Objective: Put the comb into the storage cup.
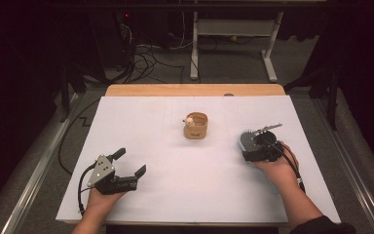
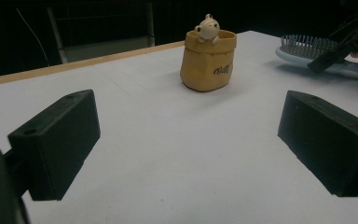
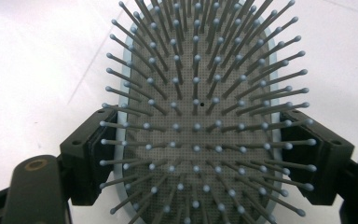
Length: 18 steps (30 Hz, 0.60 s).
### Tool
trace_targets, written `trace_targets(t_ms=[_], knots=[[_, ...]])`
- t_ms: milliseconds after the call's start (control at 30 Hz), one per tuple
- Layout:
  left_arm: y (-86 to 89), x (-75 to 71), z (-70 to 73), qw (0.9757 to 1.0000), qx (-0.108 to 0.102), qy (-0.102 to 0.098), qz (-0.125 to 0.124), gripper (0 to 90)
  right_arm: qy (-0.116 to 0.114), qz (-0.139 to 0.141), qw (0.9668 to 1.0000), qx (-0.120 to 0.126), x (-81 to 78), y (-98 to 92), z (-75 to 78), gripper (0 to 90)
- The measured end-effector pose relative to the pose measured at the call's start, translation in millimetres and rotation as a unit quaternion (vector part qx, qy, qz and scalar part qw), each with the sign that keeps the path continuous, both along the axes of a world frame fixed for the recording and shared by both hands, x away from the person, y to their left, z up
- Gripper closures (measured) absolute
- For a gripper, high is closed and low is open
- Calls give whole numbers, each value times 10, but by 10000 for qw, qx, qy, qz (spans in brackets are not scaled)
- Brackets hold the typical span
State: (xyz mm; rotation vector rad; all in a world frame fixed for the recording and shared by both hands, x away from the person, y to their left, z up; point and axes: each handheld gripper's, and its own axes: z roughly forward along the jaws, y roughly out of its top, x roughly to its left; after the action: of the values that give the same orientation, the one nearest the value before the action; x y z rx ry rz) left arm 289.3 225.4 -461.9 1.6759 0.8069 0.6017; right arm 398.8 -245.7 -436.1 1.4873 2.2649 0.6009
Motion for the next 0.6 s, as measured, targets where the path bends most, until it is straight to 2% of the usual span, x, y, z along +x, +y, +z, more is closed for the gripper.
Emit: trace_targets(t_ms=[333,433,467,500,533,567,600], knots=[[-3,-4,1,10000,-4,2,-9,62,-358,122,9988,304,-122,-8,135,207],[-7,-3,-1,10000,0,13,-15,62,-580,139,9974,414,-176,-13,192,207],[-7,-3,-1,10000,0,13,-15,62,-580,139,9974,414,-176,-13,192,207],[-9,-2,-3,10000,25,21,-39,62,-710,177,9962,468,-204,-12,222,207],[-9,-2,-3,10000,25,21,-39,65,-710,177,9962,468,-204,-12,222,207],[-10,-2,-3,10000,29,19,-50,67,-841,193,9949,515,-230,-8,251,207],[-11,-3,-3,10000,24,18,-53,67,-841,193,9949,515,-230,-8,251,207]])
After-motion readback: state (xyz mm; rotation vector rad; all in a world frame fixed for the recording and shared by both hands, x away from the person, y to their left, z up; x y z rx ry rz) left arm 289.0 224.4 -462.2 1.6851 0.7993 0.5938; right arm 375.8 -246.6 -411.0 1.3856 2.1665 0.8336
